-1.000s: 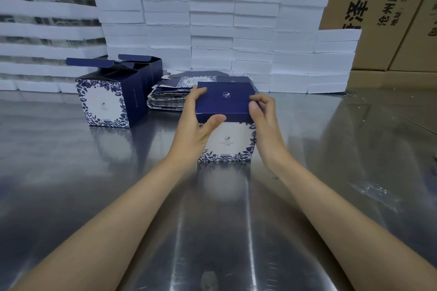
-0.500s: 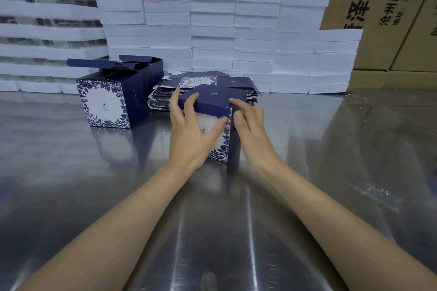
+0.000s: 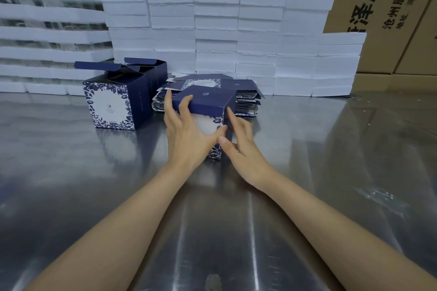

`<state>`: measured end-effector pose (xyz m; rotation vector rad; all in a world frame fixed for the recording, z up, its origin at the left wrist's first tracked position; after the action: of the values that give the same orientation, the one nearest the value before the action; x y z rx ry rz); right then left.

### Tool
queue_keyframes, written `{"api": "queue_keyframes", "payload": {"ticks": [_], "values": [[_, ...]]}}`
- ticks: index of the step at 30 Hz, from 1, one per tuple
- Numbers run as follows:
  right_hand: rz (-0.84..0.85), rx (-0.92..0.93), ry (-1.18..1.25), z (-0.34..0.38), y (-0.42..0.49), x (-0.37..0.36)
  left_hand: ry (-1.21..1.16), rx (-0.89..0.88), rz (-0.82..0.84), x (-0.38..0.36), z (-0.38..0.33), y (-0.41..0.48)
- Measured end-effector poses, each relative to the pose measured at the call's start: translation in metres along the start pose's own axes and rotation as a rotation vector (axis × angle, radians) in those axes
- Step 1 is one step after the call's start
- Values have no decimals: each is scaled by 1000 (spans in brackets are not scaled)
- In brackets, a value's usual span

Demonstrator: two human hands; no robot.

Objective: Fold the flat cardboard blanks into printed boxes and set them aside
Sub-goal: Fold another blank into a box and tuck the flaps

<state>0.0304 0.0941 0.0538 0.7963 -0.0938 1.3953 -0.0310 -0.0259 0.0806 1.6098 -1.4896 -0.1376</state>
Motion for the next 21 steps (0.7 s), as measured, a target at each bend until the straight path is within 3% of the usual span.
{"api": "queue_keyframes", "payload": {"ticks": [5, 9, 14, 17, 21], "values": [[14, -24, -23, -11, 1, 1, -23, 5, -62, 6, 5, 1], [35, -27, -77, -13, 3, -1, -30, -100, -95, 10, -8, -1], [80, 30, -223, -13, 1, -6, -106, -250, -436, 60, -7, 22], [150, 38, -440, -17, 8, -17, -162, -139, -533, 91, 15, 75], [177, -52, -549, -25, 24, -25, -163, 96, -483, 112, 41, 170]]}}
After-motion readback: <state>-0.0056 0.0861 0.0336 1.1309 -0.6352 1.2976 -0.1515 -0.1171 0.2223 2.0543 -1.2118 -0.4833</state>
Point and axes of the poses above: each hand's wrist, its own y-axis towards the middle knuckle, its own x-axis out of the back of the hand, z = x × y, the point moved 8 cm from there along y, towards the middle knuckle, and after that the axes turned 5 degrees about z, right-handed, at the moved point
